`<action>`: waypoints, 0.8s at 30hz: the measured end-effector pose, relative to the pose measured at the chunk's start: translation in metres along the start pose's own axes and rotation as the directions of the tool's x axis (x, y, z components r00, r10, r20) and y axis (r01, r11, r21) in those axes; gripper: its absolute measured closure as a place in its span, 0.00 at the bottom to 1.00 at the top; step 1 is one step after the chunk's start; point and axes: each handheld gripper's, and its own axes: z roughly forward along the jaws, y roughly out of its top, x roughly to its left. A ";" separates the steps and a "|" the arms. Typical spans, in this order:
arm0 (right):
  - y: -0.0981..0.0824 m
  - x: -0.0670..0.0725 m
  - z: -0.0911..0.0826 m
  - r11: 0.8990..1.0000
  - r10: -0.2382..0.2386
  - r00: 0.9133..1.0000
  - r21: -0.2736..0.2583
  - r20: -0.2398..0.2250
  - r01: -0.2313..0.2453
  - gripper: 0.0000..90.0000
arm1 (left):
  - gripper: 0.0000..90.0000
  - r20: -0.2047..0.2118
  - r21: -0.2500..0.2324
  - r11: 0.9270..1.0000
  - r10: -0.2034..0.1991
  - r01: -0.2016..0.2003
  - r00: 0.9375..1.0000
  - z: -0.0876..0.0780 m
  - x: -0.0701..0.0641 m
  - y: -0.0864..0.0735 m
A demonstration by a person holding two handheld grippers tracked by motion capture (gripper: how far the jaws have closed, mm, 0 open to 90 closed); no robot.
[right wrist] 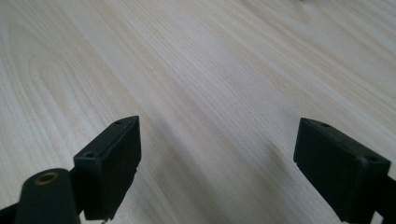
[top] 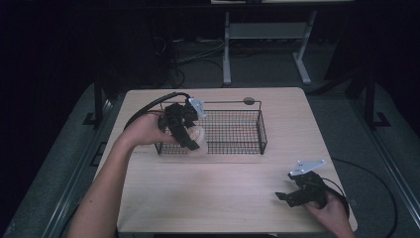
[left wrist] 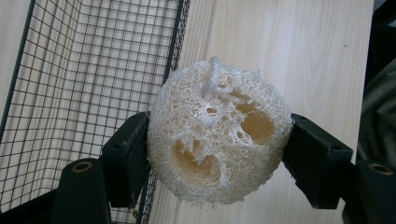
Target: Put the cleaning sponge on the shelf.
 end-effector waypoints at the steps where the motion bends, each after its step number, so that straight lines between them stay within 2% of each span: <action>1: 0.000 0.000 0.000 1.000 -0.001 1.000 0.000 -0.001 0.001 0.16 | 0.31 -0.003 -0.001 1.000 -0.001 0.001 1.000 -0.001 0.000 0.000; 3: 0.000 0.000 0.000 1.000 -0.001 1.000 0.000 -0.001 0.001 0.16 | 0.31 -0.007 -0.009 1.000 -0.017 0.017 1.000 -0.003 0.001 0.001; 6: 0.000 0.000 0.000 1.000 0.001 1.000 0.001 -0.002 -0.001 0.16 | 0.31 -0.007 -0.012 1.000 -0.020 0.020 1.000 -0.006 0.003 0.001; 7: 0.000 0.000 0.000 1.000 0.001 1.000 0.000 -0.001 -0.001 0.16 | 0.31 -0.003 -0.032 0.999 -0.034 0.034 0.999 -0.008 0.004 0.001; 11: 0.000 0.000 0.000 1.000 0.004 1.000 0.003 -0.001 -0.004 0.16 | 0.31 -0.008 -0.050 0.998 -0.041 0.041 0.999 -0.011 0.009 0.002; 13: 0.000 0.000 0.000 1.000 0.000 1.000 0.004 -0.002 0.000 0.16 | 0.31 -0.010 -0.050 0.998 -0.044 0.044 0.999 -0.011 0.010 0.002; 15: 0.000 0.000 0.000 1.000 -0.001 1.000 0.005 -0.002 0.001 0.16 | 0.31 -0.021 -0.025 0.999 -0.044 0.043 0.999 -0.011 0.014 0.006; 18: 0.000 0.000 0.000 1.000 0.003 1.000 0.004 -0.002 -0.003 0.16 | 0.31 -0.020 -0.042 0.998 -0.042 0.041 0.999 -0.013 0.016 0.009; 24: -0.001 0.000 0.000 1.000 0.003 1.000 0.005 -0.003 -0.003 0.16 | 0.31 -0.035 -0.042 0.998 -0.053 0.051 0.998 -0.017 0.025 0.014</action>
